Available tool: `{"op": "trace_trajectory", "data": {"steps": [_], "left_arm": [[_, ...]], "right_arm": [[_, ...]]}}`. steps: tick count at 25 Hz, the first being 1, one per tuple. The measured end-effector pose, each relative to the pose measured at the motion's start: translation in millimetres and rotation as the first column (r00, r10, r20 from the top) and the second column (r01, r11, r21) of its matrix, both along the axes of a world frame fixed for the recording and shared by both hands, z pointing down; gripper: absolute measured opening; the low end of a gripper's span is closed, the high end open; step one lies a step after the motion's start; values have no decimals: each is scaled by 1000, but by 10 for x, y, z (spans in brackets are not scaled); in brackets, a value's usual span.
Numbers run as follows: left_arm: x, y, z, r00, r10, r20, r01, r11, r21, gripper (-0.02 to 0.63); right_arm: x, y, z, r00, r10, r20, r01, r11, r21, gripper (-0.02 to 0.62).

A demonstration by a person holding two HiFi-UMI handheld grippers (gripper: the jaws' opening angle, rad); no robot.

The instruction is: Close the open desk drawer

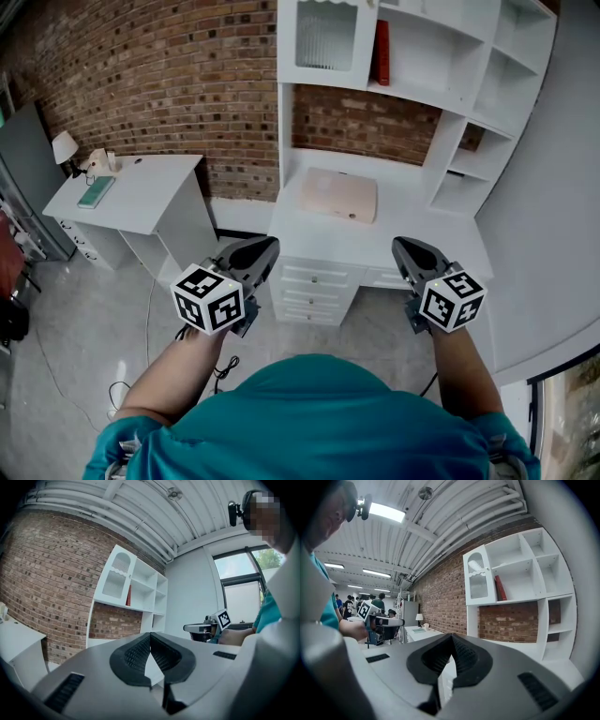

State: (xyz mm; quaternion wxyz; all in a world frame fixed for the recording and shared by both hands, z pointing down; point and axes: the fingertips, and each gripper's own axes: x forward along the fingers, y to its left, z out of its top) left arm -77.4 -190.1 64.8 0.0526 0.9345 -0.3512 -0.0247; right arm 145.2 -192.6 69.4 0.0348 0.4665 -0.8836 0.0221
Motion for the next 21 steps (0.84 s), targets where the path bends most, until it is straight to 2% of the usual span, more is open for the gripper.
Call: {"op": "trace_trajectory", "data": {"steps": [21], "left_arm": [[-8,134,-11,1000,-3,0,3,1000,-7,15]], "right_arm": [[-21,122,18,1000,-6,4,6,1000,-6,19]]}}
